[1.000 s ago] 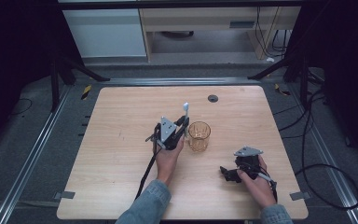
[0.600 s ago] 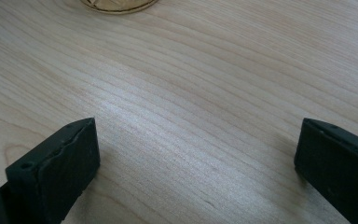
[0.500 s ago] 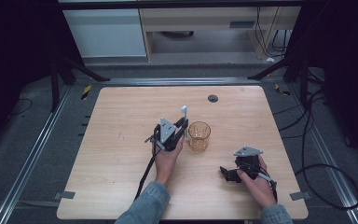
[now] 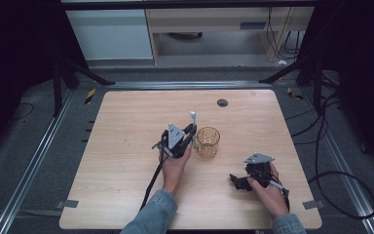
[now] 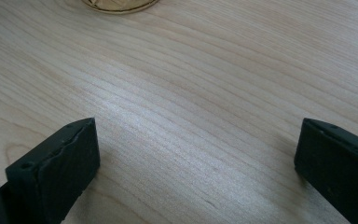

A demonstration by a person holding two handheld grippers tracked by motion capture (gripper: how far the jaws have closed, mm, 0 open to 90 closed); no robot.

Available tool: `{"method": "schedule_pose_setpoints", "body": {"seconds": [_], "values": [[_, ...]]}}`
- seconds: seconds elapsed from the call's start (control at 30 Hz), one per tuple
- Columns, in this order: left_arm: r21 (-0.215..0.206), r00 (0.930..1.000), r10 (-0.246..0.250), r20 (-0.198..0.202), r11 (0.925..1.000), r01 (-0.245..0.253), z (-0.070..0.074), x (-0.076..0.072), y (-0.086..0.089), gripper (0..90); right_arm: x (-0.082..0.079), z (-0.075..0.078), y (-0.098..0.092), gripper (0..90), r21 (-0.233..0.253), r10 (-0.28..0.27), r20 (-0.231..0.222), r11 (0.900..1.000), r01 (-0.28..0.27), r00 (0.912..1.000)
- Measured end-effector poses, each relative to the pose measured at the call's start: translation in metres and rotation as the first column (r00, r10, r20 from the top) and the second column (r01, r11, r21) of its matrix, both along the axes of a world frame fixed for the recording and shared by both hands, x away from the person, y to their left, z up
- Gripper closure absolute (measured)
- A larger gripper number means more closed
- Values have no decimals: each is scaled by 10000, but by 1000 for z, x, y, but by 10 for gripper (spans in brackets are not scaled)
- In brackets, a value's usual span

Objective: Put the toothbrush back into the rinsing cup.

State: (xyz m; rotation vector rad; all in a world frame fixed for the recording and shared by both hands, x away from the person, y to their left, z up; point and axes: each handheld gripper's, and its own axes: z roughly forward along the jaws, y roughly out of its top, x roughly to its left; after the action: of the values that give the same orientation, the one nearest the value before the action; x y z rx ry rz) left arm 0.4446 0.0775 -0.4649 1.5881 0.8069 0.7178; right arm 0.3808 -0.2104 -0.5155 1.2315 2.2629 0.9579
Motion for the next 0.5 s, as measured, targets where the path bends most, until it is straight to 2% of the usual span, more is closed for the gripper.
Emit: {"method": "schedule_pose_setpoints", "body": {"seconds": [0.5], "values": [[-26,10000,28,-50,10000,-28,-2,0,1,795,0,0,0,4,3,-2,1,10000,2,10000]]}}
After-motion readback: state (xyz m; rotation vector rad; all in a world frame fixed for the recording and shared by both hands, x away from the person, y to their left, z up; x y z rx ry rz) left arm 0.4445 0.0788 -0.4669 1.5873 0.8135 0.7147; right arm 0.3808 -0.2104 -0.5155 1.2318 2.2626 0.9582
